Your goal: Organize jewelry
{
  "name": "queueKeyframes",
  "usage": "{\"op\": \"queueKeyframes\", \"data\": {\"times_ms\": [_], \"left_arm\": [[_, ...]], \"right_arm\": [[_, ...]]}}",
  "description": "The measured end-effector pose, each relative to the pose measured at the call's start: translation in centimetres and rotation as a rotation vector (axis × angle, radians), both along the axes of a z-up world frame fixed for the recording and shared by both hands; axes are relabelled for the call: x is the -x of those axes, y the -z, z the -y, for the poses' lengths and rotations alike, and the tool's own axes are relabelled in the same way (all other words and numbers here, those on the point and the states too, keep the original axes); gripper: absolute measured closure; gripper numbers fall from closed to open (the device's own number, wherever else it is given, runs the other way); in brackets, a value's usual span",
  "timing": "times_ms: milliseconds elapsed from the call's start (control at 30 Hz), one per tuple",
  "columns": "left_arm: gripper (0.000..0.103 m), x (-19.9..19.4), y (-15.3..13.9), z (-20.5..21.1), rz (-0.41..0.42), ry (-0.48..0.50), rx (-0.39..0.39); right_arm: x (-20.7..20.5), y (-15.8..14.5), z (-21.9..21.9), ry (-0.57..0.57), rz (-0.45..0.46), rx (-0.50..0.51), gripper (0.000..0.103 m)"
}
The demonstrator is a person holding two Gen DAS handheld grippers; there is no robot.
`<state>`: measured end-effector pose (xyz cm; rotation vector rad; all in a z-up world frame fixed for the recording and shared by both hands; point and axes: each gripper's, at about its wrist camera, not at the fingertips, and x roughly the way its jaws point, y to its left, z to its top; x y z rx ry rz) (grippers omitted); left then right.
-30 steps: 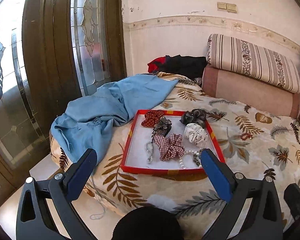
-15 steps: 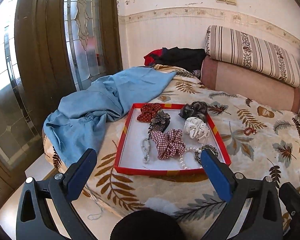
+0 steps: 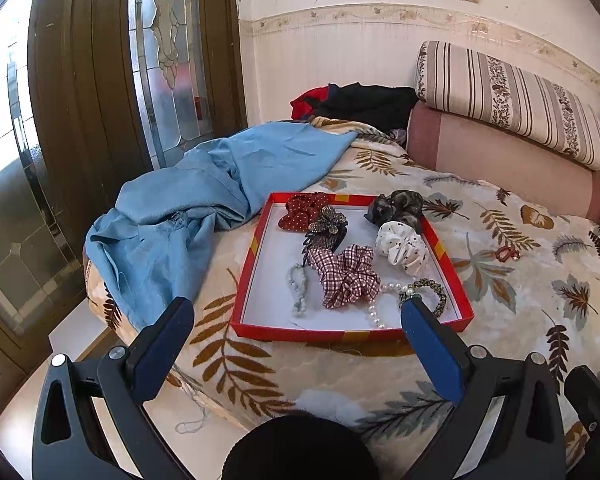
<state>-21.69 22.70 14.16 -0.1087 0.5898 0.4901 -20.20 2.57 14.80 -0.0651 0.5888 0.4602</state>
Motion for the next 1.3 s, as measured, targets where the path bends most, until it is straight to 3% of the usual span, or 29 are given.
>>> {"op": "queueKeyframes", "data": {"times_ms": [1300], "left_arm": [[0.0, 0.07, 0.48, -0.31, -0.011, -0.004, -0.002]], "right_arm": [[0.39, 0.2, -0.28, -0.005, -0.007, 0.021, 0.013]]}}
